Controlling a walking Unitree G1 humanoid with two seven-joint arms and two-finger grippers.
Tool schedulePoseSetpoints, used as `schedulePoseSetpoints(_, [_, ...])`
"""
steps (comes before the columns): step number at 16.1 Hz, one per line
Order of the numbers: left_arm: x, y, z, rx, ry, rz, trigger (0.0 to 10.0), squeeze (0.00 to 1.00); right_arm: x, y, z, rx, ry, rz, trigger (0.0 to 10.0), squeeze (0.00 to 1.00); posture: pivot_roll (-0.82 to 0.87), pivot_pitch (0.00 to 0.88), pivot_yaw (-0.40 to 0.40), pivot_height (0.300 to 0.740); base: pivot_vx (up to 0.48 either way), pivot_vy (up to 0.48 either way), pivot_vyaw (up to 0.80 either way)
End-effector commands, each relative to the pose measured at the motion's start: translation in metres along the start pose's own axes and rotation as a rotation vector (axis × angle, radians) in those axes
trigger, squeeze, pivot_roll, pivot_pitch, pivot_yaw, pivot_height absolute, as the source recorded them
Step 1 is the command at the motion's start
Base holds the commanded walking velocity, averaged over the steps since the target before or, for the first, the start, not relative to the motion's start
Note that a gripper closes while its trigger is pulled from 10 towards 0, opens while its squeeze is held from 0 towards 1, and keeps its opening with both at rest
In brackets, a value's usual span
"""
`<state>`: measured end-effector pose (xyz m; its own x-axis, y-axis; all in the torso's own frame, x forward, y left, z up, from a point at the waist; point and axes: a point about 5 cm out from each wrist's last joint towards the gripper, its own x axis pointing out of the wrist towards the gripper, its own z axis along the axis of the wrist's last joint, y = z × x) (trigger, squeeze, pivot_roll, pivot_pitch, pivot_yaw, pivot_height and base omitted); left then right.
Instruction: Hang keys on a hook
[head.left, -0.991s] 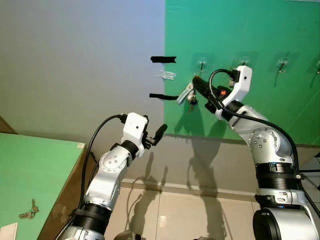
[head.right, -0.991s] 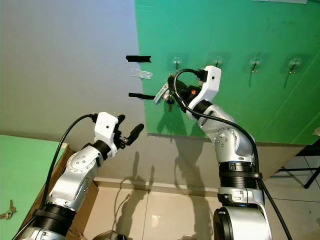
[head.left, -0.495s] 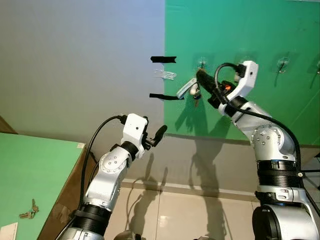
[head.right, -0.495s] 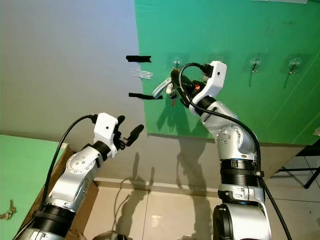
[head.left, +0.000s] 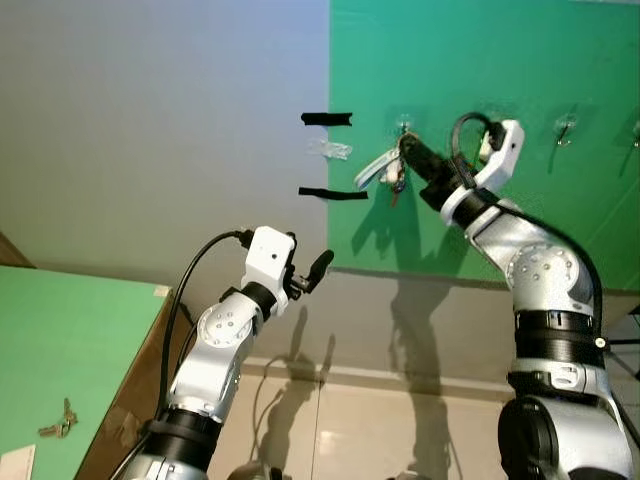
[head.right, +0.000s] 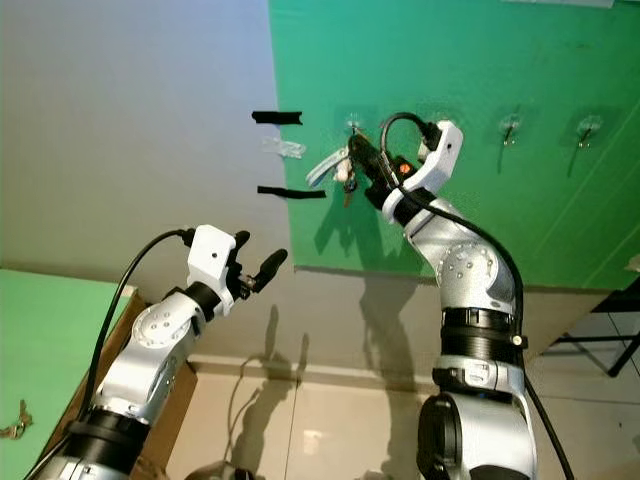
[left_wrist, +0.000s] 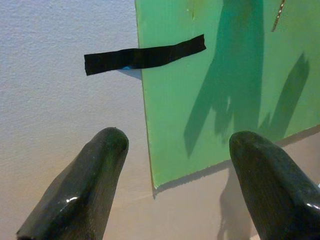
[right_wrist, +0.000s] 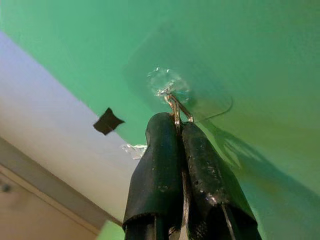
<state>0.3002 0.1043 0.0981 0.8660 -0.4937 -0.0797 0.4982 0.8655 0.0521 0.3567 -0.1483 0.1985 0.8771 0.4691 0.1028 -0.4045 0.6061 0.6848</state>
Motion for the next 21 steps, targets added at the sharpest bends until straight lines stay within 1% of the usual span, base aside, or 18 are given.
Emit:
schedulePoseSetpoints(1, [0.001, -0.001, 0.003, 0.018, -0.004, -0.008, 10.0, 0.00, 0.002, 0.000, 0.002, 0.078, -0.004, -0.002, 0.0, 0.00, -0.10, 0.000, 0.023, 0.736, 0.000, 0.000, 0.00])
schedulePoseSetpoints(2, [0.001, -0.001, 0.004, 0.017, -0.003, -0.010, 10.0, 0.00, 0.002, -0.004, 0.001, 0.121, -0.005, -0.015, 0.0, 0.00, -0.10, 0.000, 0.024, 0.736, 0.000, 0.000, 0.00])
schedulePoseSetpoints(4, [0.001, -0.001, 0.003, 0.011, -0.001, -0.010, 10.0, 0.00, 0.002, -0.008, -0.002, 0.140, 0.009, -0.037, 0.0, 0.00, -0.10, 0.000, 0.024, 0.736, 0.000, 0.000, 0.00])
schedulePoseSetpoints(6, [0.000, -0.001, 0.003, 0.004, 0.002, -0.007, 10.0, 0.00, 0.003, -0.008, -0.007, 0.164, 0.031, -0.040, 0.0, 0.00, -0.10, 0.000, 0.022, 0.736, 0.000, 0.000, 0.00])
schedulePoseSetpoints(9, [0.001, -0.001, 0.002, -0.003, 0.003, -0.004, 10.0, 0.00, 0.003, -0.008, -0.008, 0.166, 0.043, -0.047, 0.0, 0.00, -0.10, 0.000, 0.019, 0.736, 0.000, 0.000, 0.00])
schedulePoseSetpoints(11, [0.000, -0.002, 0.002, -0.005, 0.004, -0.004, 10.0, 0.00, 0.003, -0.013, -0.011, 0.126, 0.069, -0.091, 0.0, 0.00, -0.10, 0.000, 0.018, 0.736, 0.000, 0.000, 0.00])
schedulePoseSetpoints(12, [0.000, -0.002, 0.002, -0.006, 0.006, -0.005, 10.0, 0.00, 0.001, -0.018, -0.015, 0.063, 0.100, -0.131, 10.0, 1.00, -0.10, 0.000, 0.018, 0.736, 0.000, 0.000, 0.00])
schedulePoseSetpoints(16, [0.000, -0.003, 0.002, -0.007, 0.008, -0.005, 10.0, 0.00, 0.001, -0.019, -0.018, 0.039, 0.108, -0.131, 10.0, 1.00, -0.10, 0.000, 0.018, 0.736, 0.000, 0.000, 0.00])
schedulePoseSetpoints(18, [0.001, -0.003, 0.001, -0.007, 0.009, -0.006, 10.0, 0.00, 0.000, -0.021, -0.016, -0.026, 0.102, -0.161, 10.0, 1.00, -0.10, 0.000, 0.017, 0.736, 0.000, 0.000, 0.00])
schedulePoseSetpoints(19, [0.000, -0.003, 0.001, -0.006, 0.009, -0.008, 10.0, 0.00, -0.001, -0.022, -0.016, -0.092, 0.102, -0.170, 10.0, 1.00, -0.10, 0.000, 0.016, 0.736, 0.000, 0.000, 0.00])
schedulePoseSetpoints(21, [0.000, -0.003, 0.001, -0.006, 0.010, -0.008, 10.0, 0.00, -0.001, -0.021, -0.016, -0.107, 0.101, -0.168, 10.0, 1.00, -0.10, 0.000, 0.016, 0.736, 0.000, 0.000, 0.00])
